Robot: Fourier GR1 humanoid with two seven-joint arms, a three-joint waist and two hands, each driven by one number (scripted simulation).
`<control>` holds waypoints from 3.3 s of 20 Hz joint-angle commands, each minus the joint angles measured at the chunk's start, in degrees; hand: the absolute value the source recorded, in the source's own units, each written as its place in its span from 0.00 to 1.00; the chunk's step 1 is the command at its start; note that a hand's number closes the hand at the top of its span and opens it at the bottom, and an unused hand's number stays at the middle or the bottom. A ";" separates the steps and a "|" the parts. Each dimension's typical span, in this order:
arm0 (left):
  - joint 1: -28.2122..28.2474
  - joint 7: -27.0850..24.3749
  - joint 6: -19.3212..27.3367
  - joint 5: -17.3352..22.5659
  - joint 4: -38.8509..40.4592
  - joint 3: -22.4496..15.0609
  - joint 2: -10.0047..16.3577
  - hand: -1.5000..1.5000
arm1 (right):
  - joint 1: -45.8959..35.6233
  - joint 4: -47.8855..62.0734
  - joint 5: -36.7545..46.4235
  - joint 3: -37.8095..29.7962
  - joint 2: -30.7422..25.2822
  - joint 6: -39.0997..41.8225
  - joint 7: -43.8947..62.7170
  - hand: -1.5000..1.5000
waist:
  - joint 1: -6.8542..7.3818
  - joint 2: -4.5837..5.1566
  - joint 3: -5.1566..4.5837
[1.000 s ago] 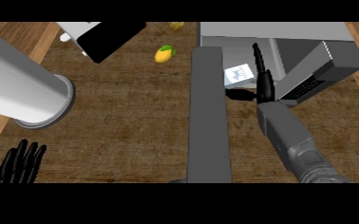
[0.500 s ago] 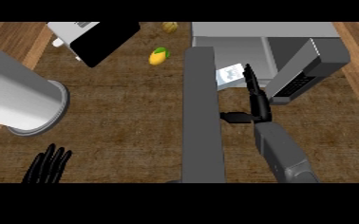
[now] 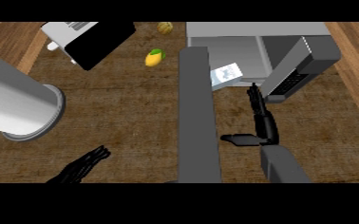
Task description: Pick up the milk, place it into the microwave and close the microwave
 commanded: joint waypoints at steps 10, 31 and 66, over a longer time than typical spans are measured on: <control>-12.93 4.93 6.56 -12.06 7.40 -9.20 -2.27 1.00 | 22.77 -33.09 -10.68 0.16 -6.35 14.48 10.30 0.00 | 0.28 0.25 0.00; -54.53 7.73 41.69 -1.83 50.32 -41.22 -2.29 1.00 | 34.30 -59.16 -17.55 -3.20 -12.72 18.38 20.26 0.00 | -2.28 0.85 -0.04; -75.98 4.97 54.23 28.09 57.31 -44.63 -2.17 1.00 | 21.90 -71.16 -30.55 0.92 -21.63 30.91 34.63 0.00 | -19.03 3.90 -0.37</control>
